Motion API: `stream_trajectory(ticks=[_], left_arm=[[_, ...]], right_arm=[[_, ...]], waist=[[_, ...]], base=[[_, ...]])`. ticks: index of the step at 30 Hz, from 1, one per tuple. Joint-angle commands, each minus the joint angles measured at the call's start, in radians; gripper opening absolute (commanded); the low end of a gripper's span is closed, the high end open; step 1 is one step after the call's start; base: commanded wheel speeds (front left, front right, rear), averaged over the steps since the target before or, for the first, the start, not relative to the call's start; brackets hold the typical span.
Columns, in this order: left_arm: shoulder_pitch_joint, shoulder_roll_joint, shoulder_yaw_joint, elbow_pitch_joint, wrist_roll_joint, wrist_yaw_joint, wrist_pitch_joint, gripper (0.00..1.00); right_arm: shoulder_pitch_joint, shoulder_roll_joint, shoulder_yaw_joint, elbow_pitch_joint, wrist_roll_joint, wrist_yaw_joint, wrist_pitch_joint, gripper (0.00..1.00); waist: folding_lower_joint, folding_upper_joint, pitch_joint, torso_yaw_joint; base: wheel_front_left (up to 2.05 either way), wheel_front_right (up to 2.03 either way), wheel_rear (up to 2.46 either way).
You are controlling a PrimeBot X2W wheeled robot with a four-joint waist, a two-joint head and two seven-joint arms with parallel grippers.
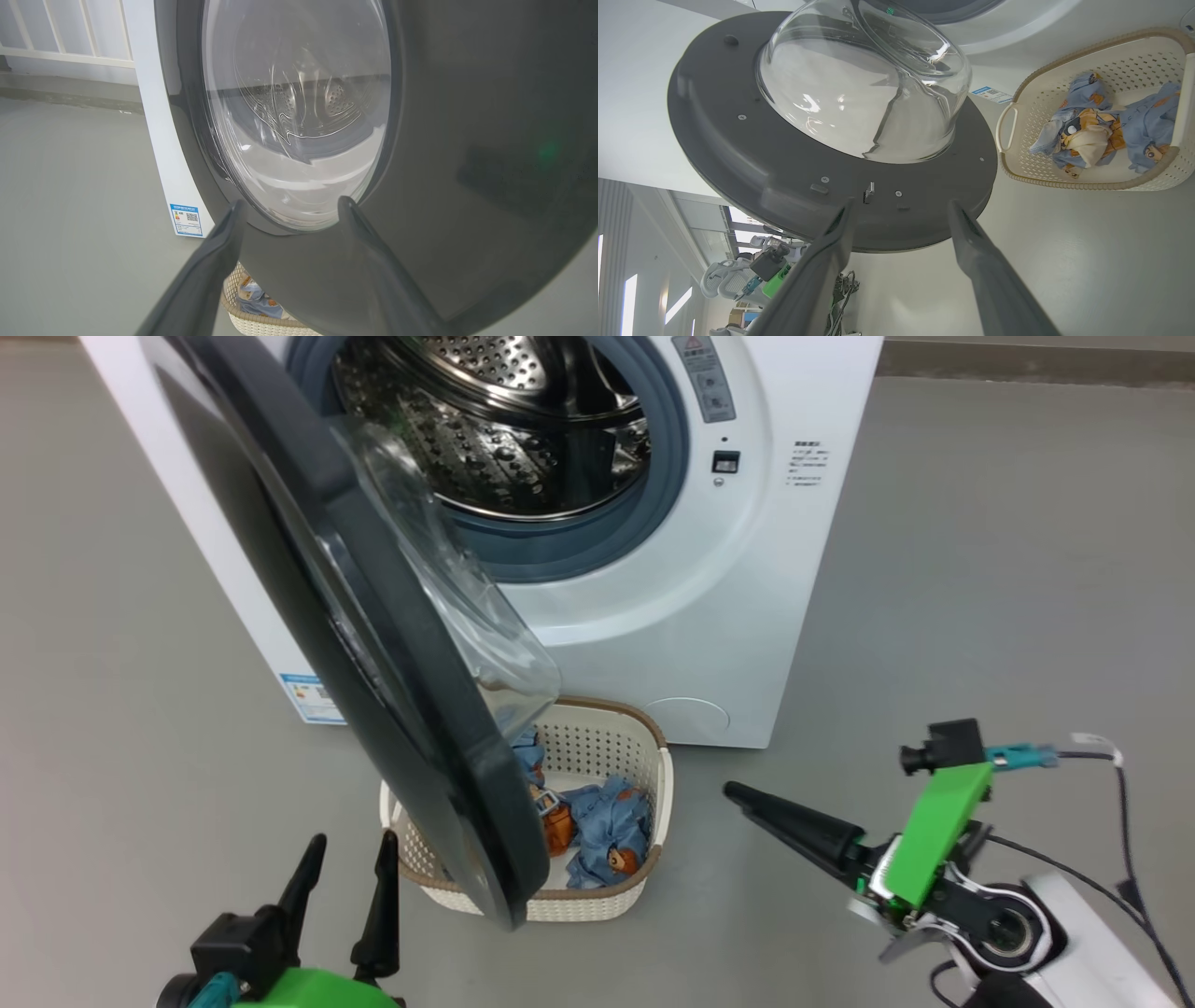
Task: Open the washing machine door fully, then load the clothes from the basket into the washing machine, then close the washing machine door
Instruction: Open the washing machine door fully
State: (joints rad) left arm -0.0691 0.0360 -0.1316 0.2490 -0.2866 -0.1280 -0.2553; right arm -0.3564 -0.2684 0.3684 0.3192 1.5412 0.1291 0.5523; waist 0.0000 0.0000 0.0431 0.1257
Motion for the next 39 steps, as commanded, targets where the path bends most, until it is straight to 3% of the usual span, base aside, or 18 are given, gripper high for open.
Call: stream_trajectory(ticks=[1,13,21,30,35,39], left_arm=[[-0.006,0.014,0.036,-0.028,0.008,-0.003,-0.006,1.00],[0.000,0.014,0.046,-0.031,0.012,-0.003,-0.006,1.00],[0.008,0.014,0.051,-0.027,0.010,-0.003,-0.006,1.00],[0.009,0.014,0.048,-0.022,0.004,-0.003,-0.006,1.00],[0.013,0.014,0.048,-0.021,0.004,-0.003,-0.006,1.00],[0.016,0.014,0.052,-0.021,0.005,-0.003,-0.006,1.00]], right_arm=[[0.005,-0.009,0.002,-0.025,-0.005,0.002,-0.010,1.00],[0.079,-0.124,-0.012,-0.028,-0.092,0.002,-0.206,1.00],[0.118,-0.188,0.061,0.010,-0.204,0.002,-0.468,1.00],[0.105,-0.247,0.209,0.095,-0.315,0.002,-0.754,1.00],[0.082,-0.262,0.256,0.155,-0.411,0.002,-0.809,1.00],[0.075,-0.237,0.174,0.166,-0.518,0.002,-0.813,1.00]], waist=[[0.0000,0.0000,-0.002,-0.008],[0.0000,0.0000,-0.006,-0.035],[0.0000,0.0000,-0.012,-0.035],[0.0000,0.0000,-0.017,-0.026],[0.0000,0.0000,-0.021,-0.022],[0.0000,0.0000,-0.023,-0.022]], base=[[0.00,0.00,0.00],[0.00,0.00,0.00],[0.00,0.00,0.00],[0.00,0.00,0.00],[0.00,0.00,0.00],[0.00,0.00,0.00]])
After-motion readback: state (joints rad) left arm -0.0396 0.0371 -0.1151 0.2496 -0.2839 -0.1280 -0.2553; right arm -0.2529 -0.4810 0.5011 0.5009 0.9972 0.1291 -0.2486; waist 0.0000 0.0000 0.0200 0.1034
